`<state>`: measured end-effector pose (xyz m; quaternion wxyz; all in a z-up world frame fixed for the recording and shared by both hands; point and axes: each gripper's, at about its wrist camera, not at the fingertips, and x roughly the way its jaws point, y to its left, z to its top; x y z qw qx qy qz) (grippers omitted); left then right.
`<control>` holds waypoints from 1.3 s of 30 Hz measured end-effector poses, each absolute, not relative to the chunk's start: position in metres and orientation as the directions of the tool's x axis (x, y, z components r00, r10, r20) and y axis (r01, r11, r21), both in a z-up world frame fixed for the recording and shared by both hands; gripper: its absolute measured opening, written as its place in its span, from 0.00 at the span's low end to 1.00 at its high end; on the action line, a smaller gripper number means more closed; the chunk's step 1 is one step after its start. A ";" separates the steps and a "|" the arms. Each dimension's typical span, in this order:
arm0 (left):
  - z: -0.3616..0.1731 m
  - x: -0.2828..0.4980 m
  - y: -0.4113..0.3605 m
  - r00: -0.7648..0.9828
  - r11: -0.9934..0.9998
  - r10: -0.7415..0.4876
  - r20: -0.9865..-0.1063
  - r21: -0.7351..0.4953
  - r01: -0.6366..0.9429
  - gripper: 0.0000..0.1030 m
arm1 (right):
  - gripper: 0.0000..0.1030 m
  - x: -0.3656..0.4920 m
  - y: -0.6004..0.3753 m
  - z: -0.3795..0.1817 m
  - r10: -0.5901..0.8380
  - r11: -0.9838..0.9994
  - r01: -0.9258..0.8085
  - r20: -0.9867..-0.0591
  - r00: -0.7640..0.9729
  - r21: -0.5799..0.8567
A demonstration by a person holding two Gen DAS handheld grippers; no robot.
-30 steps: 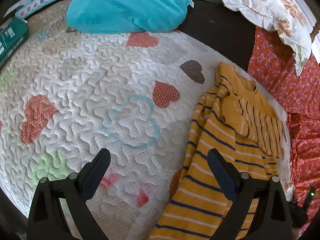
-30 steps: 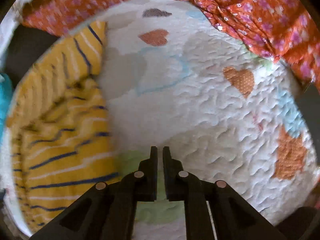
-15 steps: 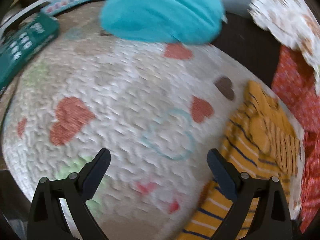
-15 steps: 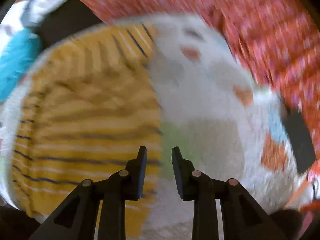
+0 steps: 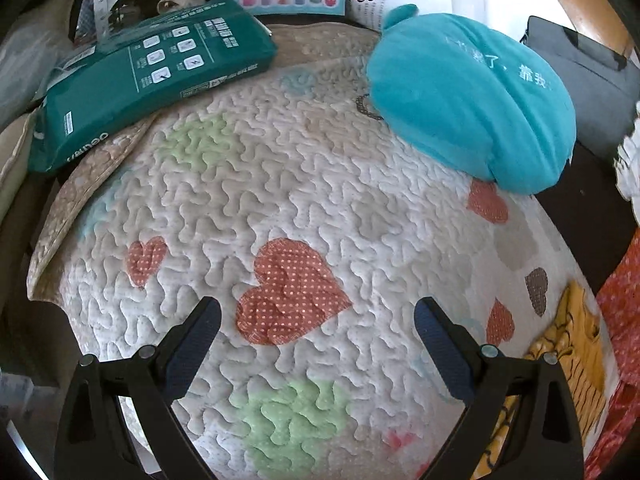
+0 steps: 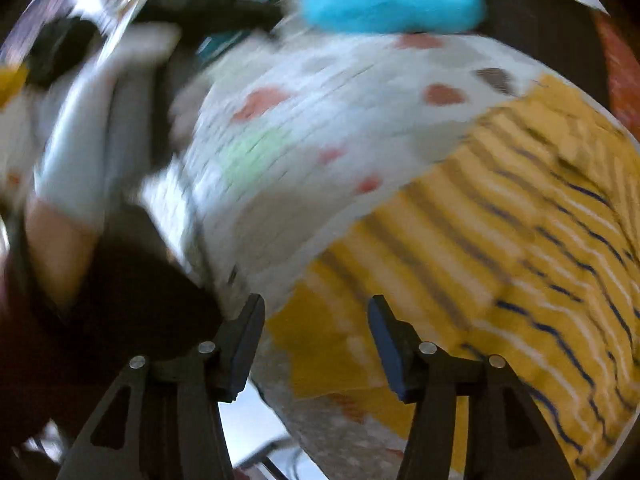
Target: Fold small clothes
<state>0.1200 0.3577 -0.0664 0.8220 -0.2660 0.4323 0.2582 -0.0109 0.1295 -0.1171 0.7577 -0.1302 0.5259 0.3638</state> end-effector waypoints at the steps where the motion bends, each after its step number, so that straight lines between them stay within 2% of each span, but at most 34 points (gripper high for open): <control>1: -0.067 0.121 0.356 0.493 0.727 0.193 -0.848 -0.214 -0.653 0.94 | 0.57 -0.019 0.136 -0.126 0.388 0.687 -0.712 -0.902 0.191 0.144; 3: -0.067 0.124 0.353 0.491 0.734 0.190 -0.850 -0.210 -0.646 0.94 | 0.57 -0.029 0.141 -0.144 0.322 0.663 -0.747 -0.919 0.228 0.047; 4: -0.067 0.124 0.352 0.490 0.734 0.188 -0.851 -0.209 -0.646 0.94 | 0.43 -0.027 0.137 -0.151 0.285 0.653 -0.757 -0.925 0.250 -0.003; 5: -0.068 0.124 0.353 0.490 0.733 0.188 -0.851 -0.210 -0.647 0.94 | 0.25 -0.034 0.129 -0.152 0.261 0.649 -0.760 -0.925 0.277 -0.044; 6: -0.067 0.123 0.355 0.490 0.726 0.194 -0.850 -0.212 -0.654 0.94 | 0.20 -0.031 0.127 -0.150 0.272 0.662 -0.749 -0.925 0.266 -0.020; 7: -0.066 0.121 0.358 0.488 0.712 0.206 -0.848 -0.212 -0.669 0.94 | 0.12 -0.024 0.124 -0.144 0.285 0.679 -0.734 -0.926 0.249 0.011; 12: -0.064 0.108 0.377 0.489 0.633 0.235 -0.840 -0.249 -0.733 0.94 | 0.10 0.008 0.095 -0.066 0.472 0.737 -0.635 -0.850 0.235 0.234; 18: -0.070 0.104 0.386 0.479 0.590 0.220 -0.849 -0.276 -0.759 0.94 | 0.11 0.057 0.088 0.024 0.643 0.693 -0.612 -0.711 0.285 0.381; 23: -0.073 0.104 0.390 0.480 0.579 0.192 -0.856 -0.296 -0.760 0.94 | 0.11 0.070 0.095 0.061 0.719 0.645 -0.599 -0.642 0.266 0.474; 27: -0.074 0.106 0.387 0.485 0.585 0.177 -0.856 -0.305 -0.752 0.94 | 0.10 0.090 0.113 0.085 0.726 0.637 -0.626 -0.624 0.291 0.449; 33: -0.076 0.115 0.378 0.481 0.621 0.166 -0.861 -0.288 -0.729 0.94 | 0.10 0.139 0.140 0.156 0.746 0.629 -0.673 -0.546 0.381 0.389; 39: -0.077 0.126 0.365 0.480 0.661 0.151 -0.864 -0.273 -0.699 0.94 | 0.10 0.185 0.098 0.196 0.683 0.718 -0.605 -0.516 0.517 0.344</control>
